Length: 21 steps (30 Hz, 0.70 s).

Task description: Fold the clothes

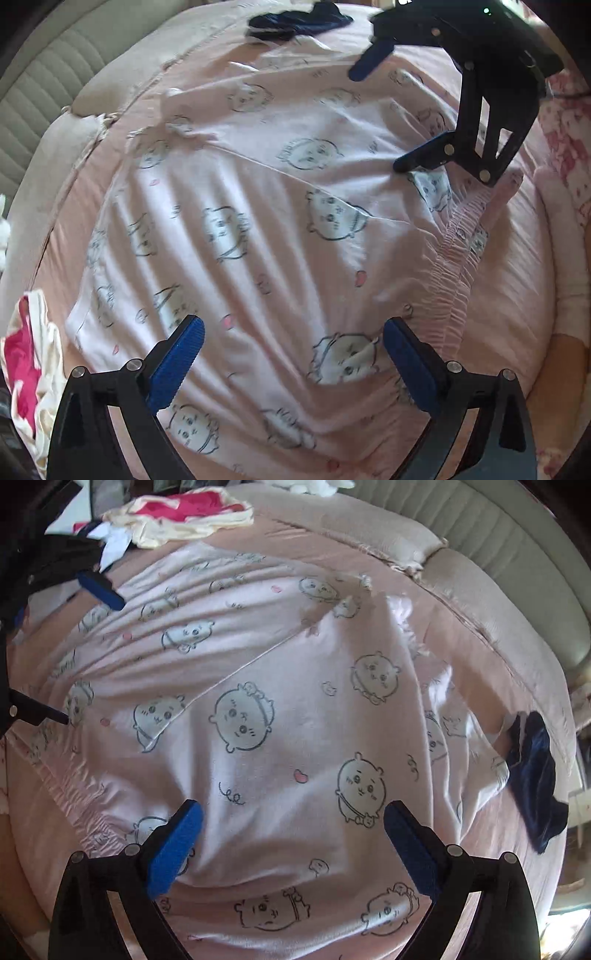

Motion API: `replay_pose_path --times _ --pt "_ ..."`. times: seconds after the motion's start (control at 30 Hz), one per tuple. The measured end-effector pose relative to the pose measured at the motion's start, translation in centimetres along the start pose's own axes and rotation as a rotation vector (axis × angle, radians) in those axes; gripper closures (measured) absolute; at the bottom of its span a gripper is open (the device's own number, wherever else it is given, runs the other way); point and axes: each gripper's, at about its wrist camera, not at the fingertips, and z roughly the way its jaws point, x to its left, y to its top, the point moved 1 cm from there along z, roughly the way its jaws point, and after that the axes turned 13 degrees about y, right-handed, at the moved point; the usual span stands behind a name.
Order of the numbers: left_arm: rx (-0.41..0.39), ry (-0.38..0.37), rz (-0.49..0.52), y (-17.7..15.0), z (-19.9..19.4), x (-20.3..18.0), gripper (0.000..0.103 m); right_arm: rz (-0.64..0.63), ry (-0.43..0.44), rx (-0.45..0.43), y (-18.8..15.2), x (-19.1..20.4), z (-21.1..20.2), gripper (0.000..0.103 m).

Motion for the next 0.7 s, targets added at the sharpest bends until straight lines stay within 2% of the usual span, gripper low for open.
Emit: replay_pose_path --times 0.03,0.1,0.17,0.23,0.3,0.37,0.43,0.5,0.57,0.63,0.7 --pt "0.009 -0.006 0.018 -0.2 0.0 -0.7 0.004 -0.042 0.009 0.034 -0.2 0.9 0.7 0.006" --pt "0.003 -0.041 0.026 -0.9 -0.9 -1.1 0.006 -0.078 0.062 0.037 -0.9 2.4 0.0 0.008" --pt "0.019 -0.085 0.032 -1.7 -1.6 -1.2 0.006 -0.128 0.139 0.078 -1.9 4.3 -0.2 0.008" --pt "0.028 -0.121 0.025 -2.4 -2.4 -1.0 0.007 -0.192 0.162 0.083 -2.0 5.7 -0.5 0.009" --pt "-0.012 -0.138 -0.045 -1.9 -3.3 0.2 0.007 -0.147 0.189 0.021 -0.5 5.1 -1.5 0.009" --pt "-0.047 -0.125 -0.125 -1.0 -3.4 1.3 0.007 -0.005 0.232 -0.08 1.5 3.1 -2.6 0.009" --pt "-0.013 -0.086 -0.155 -0.2 -2.0 1.5 0.007 0.09 0.2 -0.143 3.1 1.6 -2.7 0.009" --pt "0.049 -0.092 -0.122 -0.1 -0.4 0.6 0.006 0.092 0.13 -0.096 3.2 1.5 -1.1 0.009" --pt "0.048 -0.147 -0.097 -0.5 -0.7 -0.1 0.007 0.042 0.163 0.04 1.1 2.6 1.3 0.009" --pt "0.039 -0.198 -0.017 -1.4 -1.9 -1.2 0.007 -0.031 0.197 0.055 -0.5 4.7 1.2 0.01" --pt "0.02 -0.23 0.064 -2.3 -3.2 -2.3 0.007 -0.152 0.245 0.079 -0.7 6.4 0.0 0.01"
